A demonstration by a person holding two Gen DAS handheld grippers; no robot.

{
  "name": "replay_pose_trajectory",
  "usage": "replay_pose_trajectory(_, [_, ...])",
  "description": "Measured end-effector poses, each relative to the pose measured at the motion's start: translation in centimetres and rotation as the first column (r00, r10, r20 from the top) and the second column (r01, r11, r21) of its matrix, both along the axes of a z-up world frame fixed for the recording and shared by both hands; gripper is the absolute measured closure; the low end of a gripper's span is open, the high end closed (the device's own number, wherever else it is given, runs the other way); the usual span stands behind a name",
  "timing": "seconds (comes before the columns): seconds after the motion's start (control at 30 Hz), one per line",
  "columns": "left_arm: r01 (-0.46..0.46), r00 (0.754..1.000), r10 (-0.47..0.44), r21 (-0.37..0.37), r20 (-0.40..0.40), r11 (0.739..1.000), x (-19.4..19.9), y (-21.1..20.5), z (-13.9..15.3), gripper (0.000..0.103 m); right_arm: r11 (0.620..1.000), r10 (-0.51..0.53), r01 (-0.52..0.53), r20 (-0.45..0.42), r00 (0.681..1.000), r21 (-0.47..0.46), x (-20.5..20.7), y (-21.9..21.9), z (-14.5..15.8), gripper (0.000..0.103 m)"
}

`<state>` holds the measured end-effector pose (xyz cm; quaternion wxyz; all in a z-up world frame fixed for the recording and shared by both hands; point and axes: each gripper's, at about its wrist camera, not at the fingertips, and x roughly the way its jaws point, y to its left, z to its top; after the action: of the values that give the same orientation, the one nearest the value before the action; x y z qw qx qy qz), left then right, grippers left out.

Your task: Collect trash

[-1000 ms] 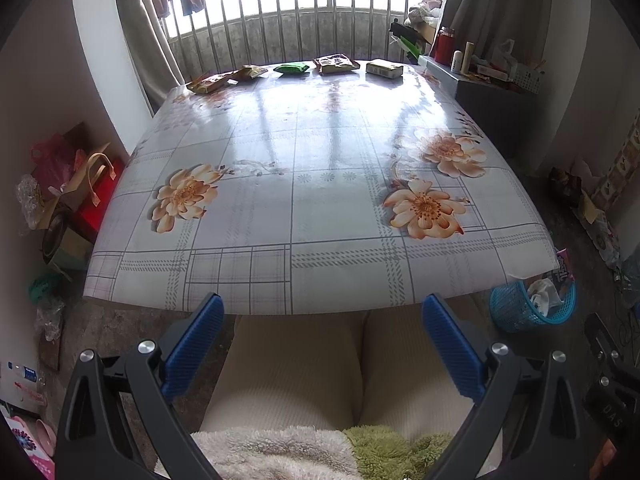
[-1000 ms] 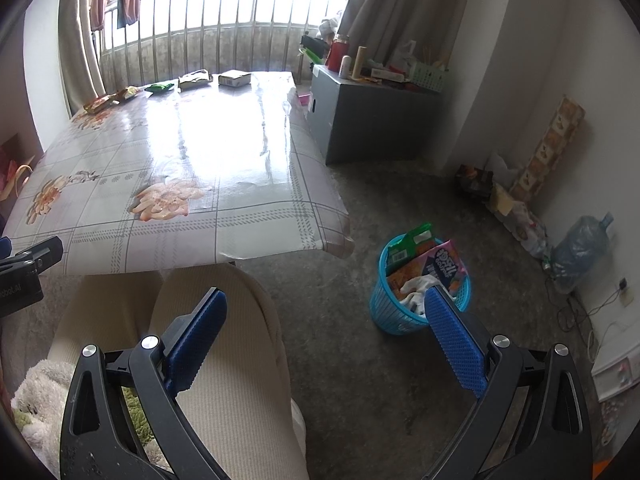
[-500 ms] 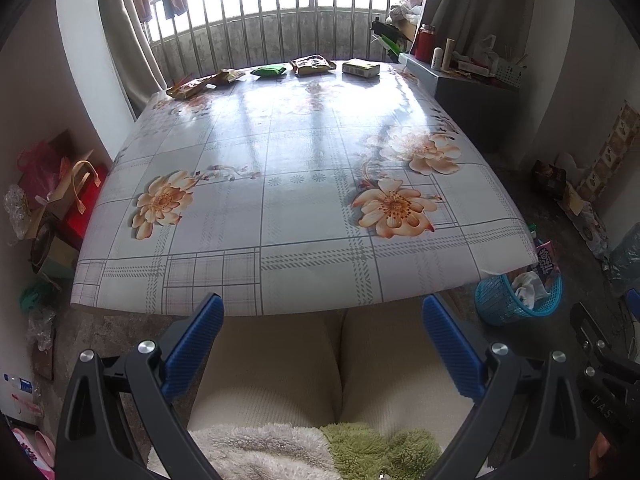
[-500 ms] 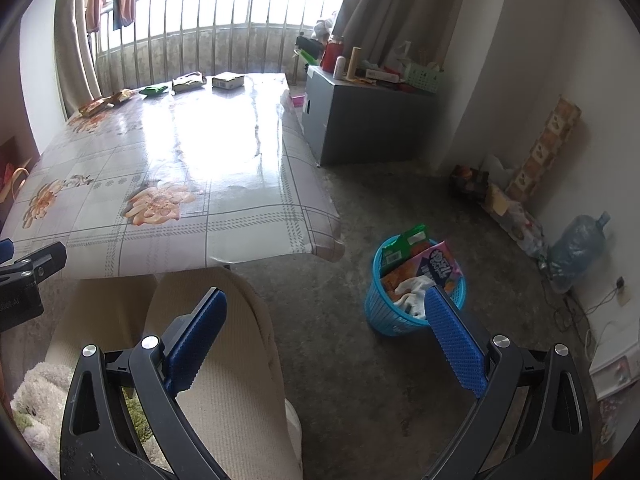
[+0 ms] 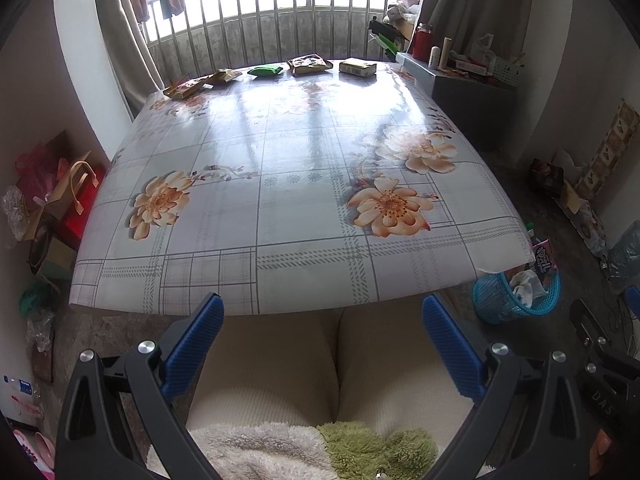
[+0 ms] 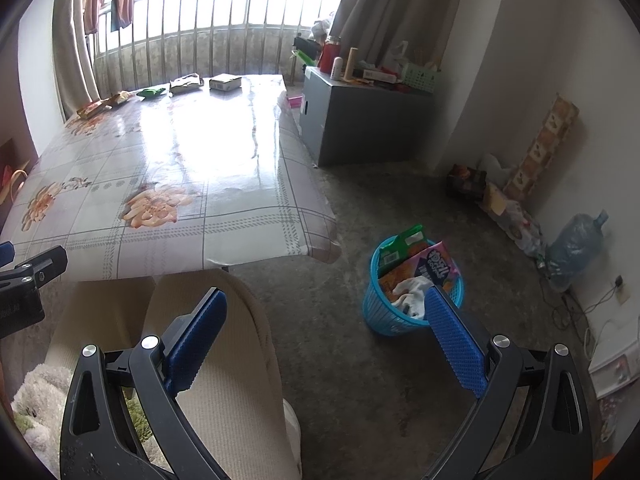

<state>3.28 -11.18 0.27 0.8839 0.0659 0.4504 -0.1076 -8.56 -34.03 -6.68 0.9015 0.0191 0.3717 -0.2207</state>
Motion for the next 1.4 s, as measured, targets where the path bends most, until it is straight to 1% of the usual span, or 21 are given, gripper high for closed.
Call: replay_pose_trajectory(1.4, [-0.008,1.0,0.008,0.002,-0.012,1.0,0.03,0.53,-0.48,0.006,1.0,-0.004,0.004,-0.002,1.0,0.004,-0.08,0.22,-0.06,0.008])
